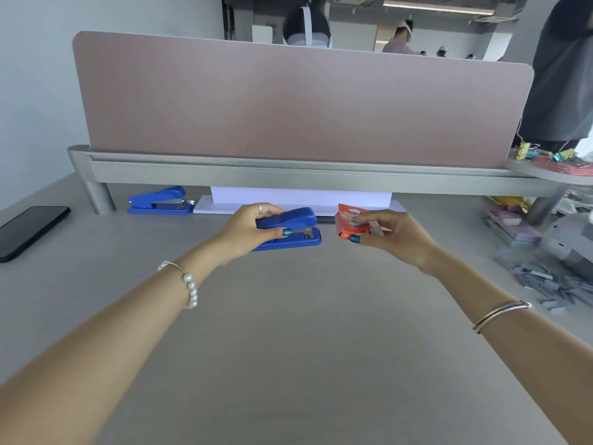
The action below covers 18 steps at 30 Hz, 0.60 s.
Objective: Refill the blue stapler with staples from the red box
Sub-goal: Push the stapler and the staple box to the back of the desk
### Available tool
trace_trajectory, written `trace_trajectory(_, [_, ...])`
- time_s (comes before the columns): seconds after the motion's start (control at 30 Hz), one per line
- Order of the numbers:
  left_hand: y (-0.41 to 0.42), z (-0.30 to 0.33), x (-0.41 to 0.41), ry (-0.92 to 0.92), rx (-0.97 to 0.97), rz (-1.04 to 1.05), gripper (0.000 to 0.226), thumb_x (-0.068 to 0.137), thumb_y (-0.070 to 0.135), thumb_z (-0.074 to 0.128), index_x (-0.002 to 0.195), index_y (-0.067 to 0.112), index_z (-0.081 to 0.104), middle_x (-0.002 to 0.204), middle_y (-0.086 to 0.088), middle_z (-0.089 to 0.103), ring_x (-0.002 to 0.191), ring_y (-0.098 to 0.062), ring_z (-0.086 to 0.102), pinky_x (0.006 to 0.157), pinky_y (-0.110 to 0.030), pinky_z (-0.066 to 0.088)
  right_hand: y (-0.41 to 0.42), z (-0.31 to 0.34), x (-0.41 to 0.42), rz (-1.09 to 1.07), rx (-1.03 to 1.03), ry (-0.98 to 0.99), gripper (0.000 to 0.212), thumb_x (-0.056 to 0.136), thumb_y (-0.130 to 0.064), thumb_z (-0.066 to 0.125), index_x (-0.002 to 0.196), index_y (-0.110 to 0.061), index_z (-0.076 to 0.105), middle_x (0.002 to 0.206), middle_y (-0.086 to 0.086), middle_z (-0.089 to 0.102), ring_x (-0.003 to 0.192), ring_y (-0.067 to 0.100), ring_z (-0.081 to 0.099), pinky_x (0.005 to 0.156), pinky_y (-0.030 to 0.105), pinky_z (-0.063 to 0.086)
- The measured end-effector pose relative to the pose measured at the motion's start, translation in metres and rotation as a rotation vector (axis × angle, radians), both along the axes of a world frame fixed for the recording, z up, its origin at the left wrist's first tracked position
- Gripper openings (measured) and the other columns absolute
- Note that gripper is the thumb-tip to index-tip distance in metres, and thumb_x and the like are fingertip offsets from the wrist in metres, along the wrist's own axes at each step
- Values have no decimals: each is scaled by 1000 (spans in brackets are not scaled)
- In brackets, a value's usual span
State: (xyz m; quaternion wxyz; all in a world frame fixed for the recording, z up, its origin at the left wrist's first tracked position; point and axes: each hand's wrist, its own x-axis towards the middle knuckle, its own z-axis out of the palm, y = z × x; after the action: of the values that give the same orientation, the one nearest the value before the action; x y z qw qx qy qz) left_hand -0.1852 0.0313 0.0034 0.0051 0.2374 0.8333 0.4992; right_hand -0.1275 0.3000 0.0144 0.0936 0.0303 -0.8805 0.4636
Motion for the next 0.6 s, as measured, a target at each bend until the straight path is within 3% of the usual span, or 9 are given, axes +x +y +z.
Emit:
trace_trajectory(0.13, [8,-10,-27,-21,-14,8,19,80,15,67,95,25,63,94,3,68,82,-12,63,76,-22,47,5,-6,-24,-21,11,-33,28,69,-20,78,95,-26,68,113,-6,59,101,17,57,77,21,43])
trace_trajectory(0.27, [13,-16,-50,-27,-13,22,20,78,18,69,89,34,62,99,4,68,89,-13,63,81,-26,47,7,-16,-44,-17,47,-44,29,68,-21,78,94,-26,68,111,-3,60,100,18,58,75,20,44])
trace_trajectory(0.4, [15,-21,-59,-42,-60,-4,20,78,20,70,95,28,62,97,5,67,86,-8,62,75,-20,46,5,-29,-53,25,99,-67,31,67,-18,79,96,-23,67,111,-2,59,99,16,56,83,24,41])
trace_trajectory(0.5, [14,-28,-60,-73,-90,-26,21,78,23,71,95,29,61,100,5,68,93,-10,63,79,-22,47,4,-40,-55,67,160,-91,37,65,-18,80,99,-19,65,115,2,59,101,16,56,91,29,46])
trace_trajectory(0.6, [13,-33,-61,-56,-101,-18,23,79,25,69,100,27,61,104,7,67,96,-10,62,80,-20,45,7,-46,-57,57,212,-88,38,64,-25,80,98,-28,63,118,4,58,106,19,55,98,36,45])
